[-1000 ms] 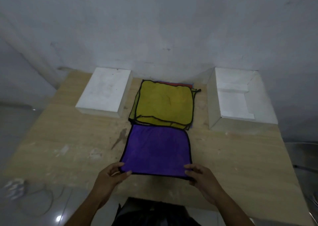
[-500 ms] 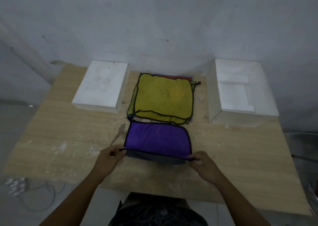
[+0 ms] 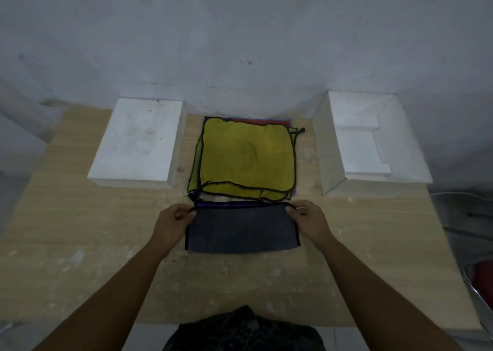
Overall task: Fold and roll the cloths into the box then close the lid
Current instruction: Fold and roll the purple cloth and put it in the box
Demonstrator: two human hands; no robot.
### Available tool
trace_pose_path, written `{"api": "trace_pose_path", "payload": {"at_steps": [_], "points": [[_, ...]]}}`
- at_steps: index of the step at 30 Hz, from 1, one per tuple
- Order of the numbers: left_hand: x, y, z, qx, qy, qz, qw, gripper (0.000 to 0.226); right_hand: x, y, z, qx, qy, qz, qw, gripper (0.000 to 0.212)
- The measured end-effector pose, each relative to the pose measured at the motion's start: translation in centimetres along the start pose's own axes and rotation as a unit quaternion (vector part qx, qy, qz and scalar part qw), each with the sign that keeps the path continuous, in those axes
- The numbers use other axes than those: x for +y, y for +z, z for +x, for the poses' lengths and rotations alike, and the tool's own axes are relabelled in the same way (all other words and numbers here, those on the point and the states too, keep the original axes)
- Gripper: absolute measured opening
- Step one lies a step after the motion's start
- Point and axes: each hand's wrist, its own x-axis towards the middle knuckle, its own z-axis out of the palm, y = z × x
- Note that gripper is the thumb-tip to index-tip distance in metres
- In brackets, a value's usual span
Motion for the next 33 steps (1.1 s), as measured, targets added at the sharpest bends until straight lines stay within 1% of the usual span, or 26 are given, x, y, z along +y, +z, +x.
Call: {"api": "trace_pose_path", "payload": {"at_steps": [3,5,8,9,11,12,13,15,17,19,21,24,26,27,29,31,33], "points": [[0.7,0.3,1.3,0.012,-0.012,0.002,1.0,0.022,0.1,0.5,0.9,0.031,0.023,-0.018,0.999,0.028],[0.5,0.4,1.9,0.011,-0.029,0.008,0.999,0.027,0.4,0.8,0.8,0.051,0.047,-0.037,0.997,0.028],[-1.2,0.6,1.8,0.021,-0.06,0.09,0.994,0.042,1.6,1.1,-0.2,0.061,0.066,-0.087,0.992,0.027],[-1.9,0.7,1.2,0.026,-0.066,0.125,0.99,0.042,2.1,1.2,-0.6,0.058,0.069,-0.105,0.99,0.027],[-3.1,1.1,-0.1,0.032,-0.051,0.169,0.984,0.027,2.8,1.6,-1.8,0.044,0.083,-0.128,0.987,0.032],[-3.5,1.3,-0.8,0.038,-0.036,0.178,0.983,0.023,3.0,1.8,-2.3,0.035,0.091,-0.134,0.986,0.034],[-4.0,1.6,-1.4,0.042,-0.018,0.182,0.982,0.024,3.3,2.0,-2.5,0.031,0.094,-0.14,0.985,0.035],[-4.9,2.0,-2.1,0.036,-0.007,0.183,0.982,0.022,3.3,2.4,-3.0,0.034,0.104,-0.15,0.983,0.035],[-5.2,2.1,-2.3,0.021,-0.041,0.147,0.988,0.017,3.1,2.6,-3.1,0.043,0.122,-0.135,0.982,0.037],[-4.9,2.0,-2.4,-0.002,-0.107,0.042,0.993,0.017,2.9,2.5,-3.3,0.051,0.138,-0.101,0.984,0.042],[-4.1,1.8,-2.7,-0.034,-0.167,-0.065,0.983,0.01,2.9,2.3,-3.7,0.051,0.148,-0.07,0.985,0.045],[-3.5,1.1,-3.1,-0.046,-0.21,-0.124,0.969,0.01,3.0,1.6,-4.6,0.041,0.146,-0.037,0.988,0.037],[-4.1,0.3,-3.1,-0.054,-0.223,-0.168,0.959,0.022,3.5,1.2,-5.5,0.03,0.139,0.004,0.99,0.023],[-4.4,-0.1,-3.2,-0.061,-0.222,-0.19,0.954,0.025,3.9,1.0,-5.9,0.024,0.14,0.039,0.989,0.02],[-4.9,-0.7,-3.8,-0.065,-0.208,-0.217,0.952,0.025,4.6,0.5,-6.9,0.015,0.147,0.088,0.985,0.022],[-5.3,-1.0,-4.7,-0.045,-0.19,-0.215,0.957,0.025,5.3,0.2,-8.0,0.003,0.146,0.101,0.984,0.02],[-6.0,-1.2,-5.4,-0.037,-0.185,-0.192,0.963,0.03,5.9,0.1,-9.0,-0.022,0.144,0.101,0.984,0.018]]}}
